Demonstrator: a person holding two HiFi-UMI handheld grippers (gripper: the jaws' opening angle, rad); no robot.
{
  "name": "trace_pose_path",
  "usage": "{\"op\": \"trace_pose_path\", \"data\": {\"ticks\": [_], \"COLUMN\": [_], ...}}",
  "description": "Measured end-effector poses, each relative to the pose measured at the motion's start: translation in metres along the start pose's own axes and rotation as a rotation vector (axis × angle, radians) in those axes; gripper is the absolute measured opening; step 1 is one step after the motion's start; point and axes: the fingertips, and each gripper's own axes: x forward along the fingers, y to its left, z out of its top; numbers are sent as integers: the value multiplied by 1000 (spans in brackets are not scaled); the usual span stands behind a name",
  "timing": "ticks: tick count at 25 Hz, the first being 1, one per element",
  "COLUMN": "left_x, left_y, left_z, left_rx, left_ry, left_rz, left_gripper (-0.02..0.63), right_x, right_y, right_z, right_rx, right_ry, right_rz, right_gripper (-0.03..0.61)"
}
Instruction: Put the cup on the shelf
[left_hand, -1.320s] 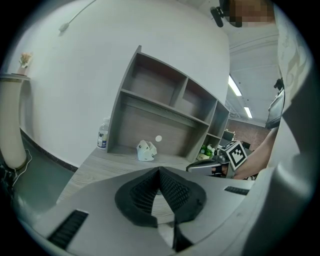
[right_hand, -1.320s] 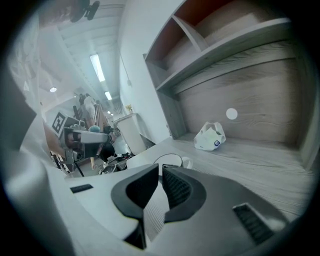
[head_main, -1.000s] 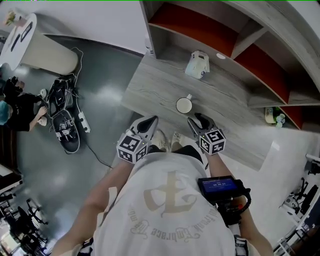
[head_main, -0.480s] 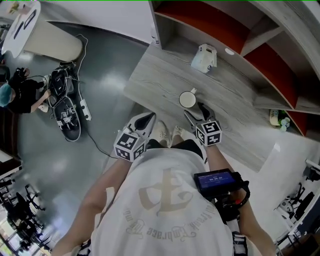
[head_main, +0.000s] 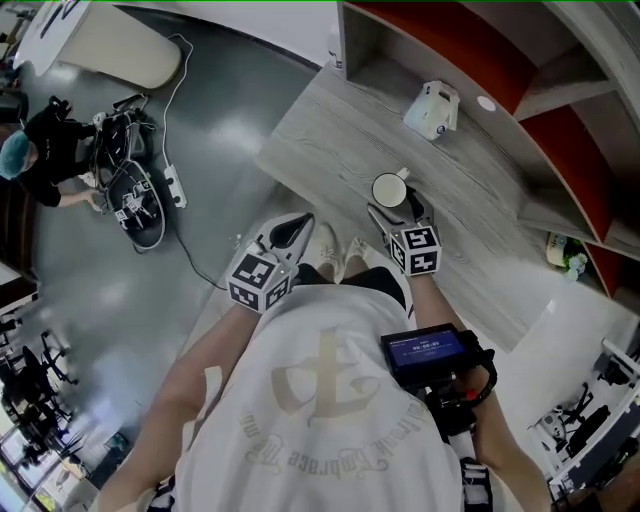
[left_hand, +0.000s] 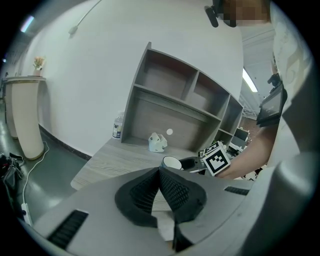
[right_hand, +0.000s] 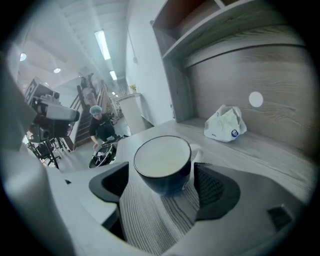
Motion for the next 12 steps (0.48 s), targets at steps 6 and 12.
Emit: {"op": "trace_pose_path", "data": {"ticks": [6, 12], "left_x": [1, 1], "left_y": [7, 10], "left_z": [-3, -7], "left_rx": [-11, -19], "left_ry": [12, 23], "left_rz": [19, 32], "left_gripper": [2, 2], "right_x": [15, 25], "right_y": [-3, -3], "right_z": [3, 5], "right_rx": [-25, -72], "right_ry": [1, 6], "right_rz": [-5, -11], "right_gripper": [425, 425]}}
